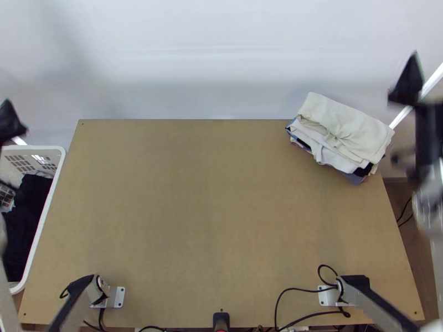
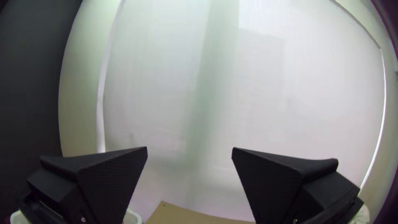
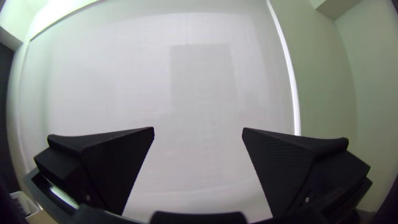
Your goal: Fold the t-shirt
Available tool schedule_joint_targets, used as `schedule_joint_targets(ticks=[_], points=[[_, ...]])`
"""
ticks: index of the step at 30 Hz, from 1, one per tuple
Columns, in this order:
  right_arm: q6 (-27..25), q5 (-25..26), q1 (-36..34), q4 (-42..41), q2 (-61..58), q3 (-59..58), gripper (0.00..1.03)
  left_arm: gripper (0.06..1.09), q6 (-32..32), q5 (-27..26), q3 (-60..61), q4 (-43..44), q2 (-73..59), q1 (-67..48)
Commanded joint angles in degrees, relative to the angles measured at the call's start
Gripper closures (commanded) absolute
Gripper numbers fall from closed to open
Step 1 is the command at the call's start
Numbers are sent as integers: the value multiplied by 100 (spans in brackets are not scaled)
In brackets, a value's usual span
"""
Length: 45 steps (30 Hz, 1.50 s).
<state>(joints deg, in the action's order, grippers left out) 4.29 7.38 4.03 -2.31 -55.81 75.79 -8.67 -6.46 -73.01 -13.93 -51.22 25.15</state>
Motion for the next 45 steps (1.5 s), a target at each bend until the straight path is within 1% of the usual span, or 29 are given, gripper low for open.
schedule_joint_targets(ticks=[1,5,7,8,9,12,15,19,21,23,25,27,30,33,35,37,40,45], points=[[45,-263,405,450,1292,-1110,4,10,225,119,1263,673,1009,8],[115,-254,555,1294,2751,-2024,4,10,251,127,2652,1288,2134,8],[590,-175,528,1830,3296,-2279,4,10,269,119,3346,1543,2626,-1],[599,-43,511,1918,3577,-2516,4,10,269,119,3627,1569,2837,-1],[572,-17,493,1953,3902,-2754,4,10,269,119,3918,1569,3057,-10],[335,-8,405,1725,4966,-3562,4,10,269,110,4700,1719,3646,-142],[335,-17,379,1742,5458,-4054,4,10,269,110,5289,1763,4129,-256],[344,-8,344,1760,5608,-4802,4,10,278,119,5816,1578,4586,-379],[405,-17,335,1725,5608,-5188,4,10,278,110,5957,1235,4894,-379],[405,-17,344,1443,5608,-5575,4,10,278,119,6062,857,5122,-388],[344,-8,353,1206,5616,-5962,4,10,278,119,6044,391,5113,-388],[335,-17,370,1092,5616,-6296,4,10,295,127,6080,224,5122,-379],[353,-17,370,1118,5616,-6718,4,10,445,154,6378,260,5131,-309],[318,1,291,1145,5616,-7219,4,10,533,198,6765,629,5140,-221],[318,-8,168,1171,5423,-7236,4,10,585,215,6967,365,5113,-159],[309,-8,142,1180,5581,-7236,4,10,831,224,6967,321,4850,-98],[309,-8,168,1189,5546,-7236,4,10,849,224,6967,330,5122,-80],[309,-8,177,1189,5590,-7227,4,10,849,224,6967,330,5122,-80]])
